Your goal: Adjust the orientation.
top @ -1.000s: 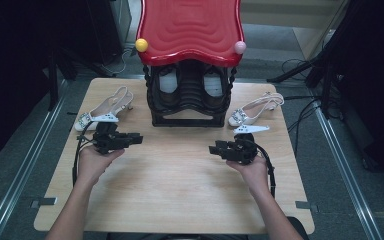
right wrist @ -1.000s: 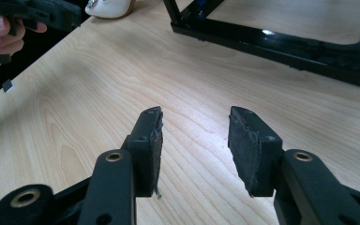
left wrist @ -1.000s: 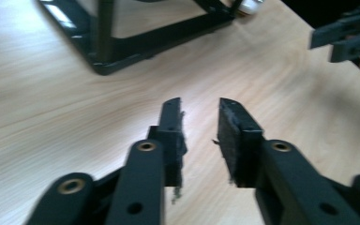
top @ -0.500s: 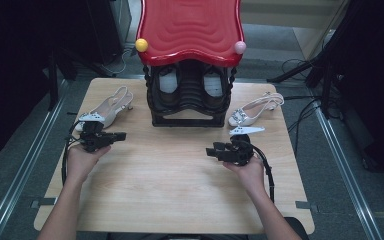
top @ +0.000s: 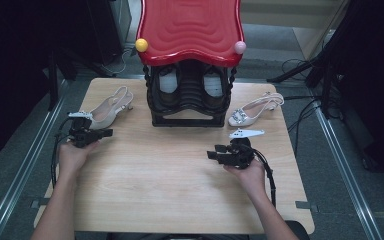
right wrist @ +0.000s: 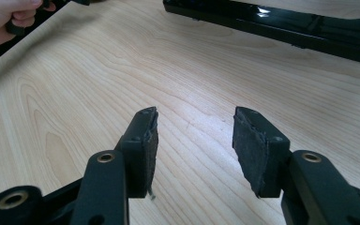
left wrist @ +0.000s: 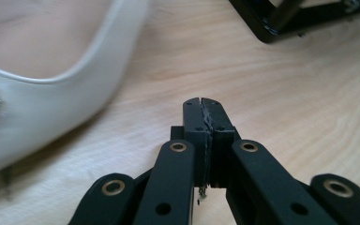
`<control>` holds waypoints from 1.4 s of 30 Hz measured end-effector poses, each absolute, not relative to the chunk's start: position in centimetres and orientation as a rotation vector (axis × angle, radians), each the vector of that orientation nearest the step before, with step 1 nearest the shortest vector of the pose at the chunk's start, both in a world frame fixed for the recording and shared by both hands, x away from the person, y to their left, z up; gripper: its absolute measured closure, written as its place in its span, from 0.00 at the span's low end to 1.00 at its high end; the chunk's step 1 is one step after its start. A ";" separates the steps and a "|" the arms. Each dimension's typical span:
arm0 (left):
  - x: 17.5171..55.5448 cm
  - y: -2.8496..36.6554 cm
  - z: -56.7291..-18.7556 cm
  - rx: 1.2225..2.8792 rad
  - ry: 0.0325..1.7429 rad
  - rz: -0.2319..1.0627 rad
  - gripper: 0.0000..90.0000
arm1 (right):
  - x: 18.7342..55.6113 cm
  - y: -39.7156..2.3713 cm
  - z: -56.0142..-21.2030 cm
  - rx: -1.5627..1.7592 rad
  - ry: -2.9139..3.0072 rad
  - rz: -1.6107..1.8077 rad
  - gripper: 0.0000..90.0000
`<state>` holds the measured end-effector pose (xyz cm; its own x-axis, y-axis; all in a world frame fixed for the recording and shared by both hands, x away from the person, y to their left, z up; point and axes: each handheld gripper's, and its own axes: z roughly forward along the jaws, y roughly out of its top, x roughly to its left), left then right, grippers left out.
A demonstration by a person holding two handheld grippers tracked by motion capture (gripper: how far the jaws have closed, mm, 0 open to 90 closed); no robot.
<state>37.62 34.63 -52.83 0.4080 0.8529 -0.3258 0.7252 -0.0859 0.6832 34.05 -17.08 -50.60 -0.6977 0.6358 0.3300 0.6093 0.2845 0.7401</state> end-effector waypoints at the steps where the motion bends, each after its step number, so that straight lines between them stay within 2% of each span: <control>1: 37.8 34.8 -52.9 1.837 1.359 0.201 1.00 | 33.9 -17.1 -50.6 1.209 2.489 1.416 0.57; 14: 39.3 37.0 -54.1 1.786 1.456 0.201 1.00 | 32.9 -18.0 -50.7 1.231 2.458 1.375 0.57; 17: 39.5 37.6 -54.2 1.774 1.453 0.168 1.00 | 32.7 -18.4 -50.7 1.244 2.444 1.378 0.57; 24: 39.6 38.2 -54.2 1.772 1.458 0.196 1.00 | 32.6 -18.9 -50.8 1.268 2.430 1.372 0.57; 33: 39.5 39.7 -54.0 1.718 1.547 0.225 1.00 | 32.6 -18.7 -50.9 1.253 2.441 1.359 0.57; 36: 39.5 39.3 -53.5 1.714 1.563 0.205 1.00 | 32.6 -18.6 -50.9 1.257 2.443 1.355 0.57; 42: 39.8 37.2 -51.2 1.703 1.484 0.187 1.00 | 32.7 -18.5 -50.9 1.250 2.444 1.356 0.57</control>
